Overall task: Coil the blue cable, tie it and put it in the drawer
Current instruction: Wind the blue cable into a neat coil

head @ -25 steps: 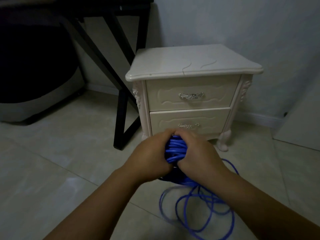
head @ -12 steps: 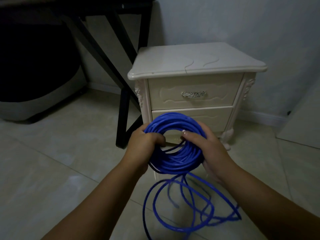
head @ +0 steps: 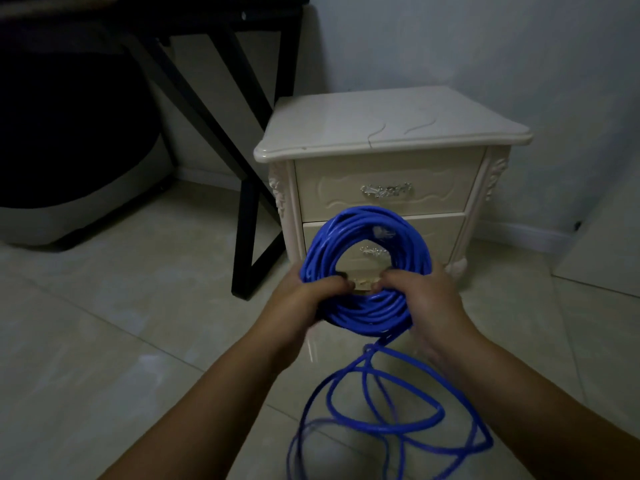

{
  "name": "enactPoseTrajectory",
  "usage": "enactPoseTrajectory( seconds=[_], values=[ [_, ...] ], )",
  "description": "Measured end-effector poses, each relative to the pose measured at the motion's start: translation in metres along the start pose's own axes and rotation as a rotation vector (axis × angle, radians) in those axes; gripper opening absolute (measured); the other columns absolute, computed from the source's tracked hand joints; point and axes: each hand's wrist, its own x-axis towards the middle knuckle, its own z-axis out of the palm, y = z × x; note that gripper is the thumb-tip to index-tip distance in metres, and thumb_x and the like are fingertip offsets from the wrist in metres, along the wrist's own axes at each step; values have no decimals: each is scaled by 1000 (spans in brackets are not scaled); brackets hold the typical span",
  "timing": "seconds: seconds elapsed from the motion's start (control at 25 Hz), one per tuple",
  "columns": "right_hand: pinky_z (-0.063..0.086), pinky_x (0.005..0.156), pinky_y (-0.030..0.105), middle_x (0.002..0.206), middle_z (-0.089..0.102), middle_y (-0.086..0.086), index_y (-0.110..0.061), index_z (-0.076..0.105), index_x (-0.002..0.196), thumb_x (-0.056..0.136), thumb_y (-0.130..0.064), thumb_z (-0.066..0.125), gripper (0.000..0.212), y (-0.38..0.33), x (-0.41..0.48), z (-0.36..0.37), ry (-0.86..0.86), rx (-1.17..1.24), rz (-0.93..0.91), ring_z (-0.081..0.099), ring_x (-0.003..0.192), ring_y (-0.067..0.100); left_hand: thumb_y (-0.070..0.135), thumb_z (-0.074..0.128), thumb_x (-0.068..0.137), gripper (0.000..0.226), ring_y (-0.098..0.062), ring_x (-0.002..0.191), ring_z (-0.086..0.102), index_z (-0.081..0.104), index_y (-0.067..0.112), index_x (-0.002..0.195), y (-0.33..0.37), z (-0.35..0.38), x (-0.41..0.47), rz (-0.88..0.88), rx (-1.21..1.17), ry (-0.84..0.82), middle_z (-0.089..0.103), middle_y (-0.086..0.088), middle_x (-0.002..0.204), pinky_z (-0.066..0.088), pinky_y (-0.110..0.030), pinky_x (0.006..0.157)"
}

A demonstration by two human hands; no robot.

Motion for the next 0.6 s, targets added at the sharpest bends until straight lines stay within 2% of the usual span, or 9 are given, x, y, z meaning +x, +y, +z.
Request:
enactPoseTrajectory(
  seconds=[0.08,0.12,0.16,0.2,0.28,0.36,0.44,0.52,0.6],
  values=[
    [50,66,20,82,65,-4,-34,58,94,69,6,66,48,-13,-3,0,-27,-312,-217,64,72,6,8,77,74,77,-3,95,67,40,30,137,7,-13,2,133,255,-28,61,7,118,54,-22,81],
    [45,65,12,85,64,-11,-39,56,96,69,6,65,53,-17,-7,0,-83,-469,-331,62,72,-2,12,80,71,90,1,101,63,32,37,142,8,-17,2,206,409,-62,54,13,125,52,-19,82],
    [42,66,10,92,62,-13,-40,56,103,68,5,65,57,-18,-11,2,-147,-628,-417,59,78,-4,15,82,69,96,3,105,59,27,41,143,7,-18,1,284,558,-106,47,18,128,51,-17,84],
    [40,71,13,101,59,-13,-36,56,114,68,2,65,61,-14,-14,4,-210,-795,-491,57,87,0,16,82,67,96,4,107,55,27,45,141,5,-15,-1,368,689,-147,44,22,127,50,-15,85],
    [41,80,23,114,53,-7,-26,51,129,69,-2,67,66,-4,-18,11,-284,-1054,-613,51,100,11,15,79,67,81,5,103,53,36,52,125,-2,-5,-3,518,834,-169,49,26,113,47,-13,86],
    [45,85,28,117,53,-2,-22,46,130,71,-4,68,66,1,-19,12,-274,-1054,-660,52,104,17,14,77,69,57,2,92,57,50,40,112,-7,1,-2,558,863,-98,58,19,99,50,-15,80],
    [47,83,26,116,54,-4,-27,41,132,72,-8,71,70,-3,-19,11,-243,-916,-615,55,102,14,13,76,68,43,-1,80,60,58,27,105,-9,0,2,534,848,-15,63,11,90,54,-23,72],
    [52,80,25,114,56,-9,-35,40,130,70,-12,75,73,-8,-15,7,-239,-798,-494,59,97,8,7,76,66,40,-3,72,62,59,24,98,-5,-3,4,464,750,2,64,6,85,54,-20,64],
    [53,72,19,108,60,-13,-38,46,122,68,-13,78,68,-9,-9,2,-250,-678,-347,63,89,3,0,74,65,42,-5,69,63,59,24,96,1,-6,4,356,628,-8,64,3,84,52,-16,59]
  ],
)
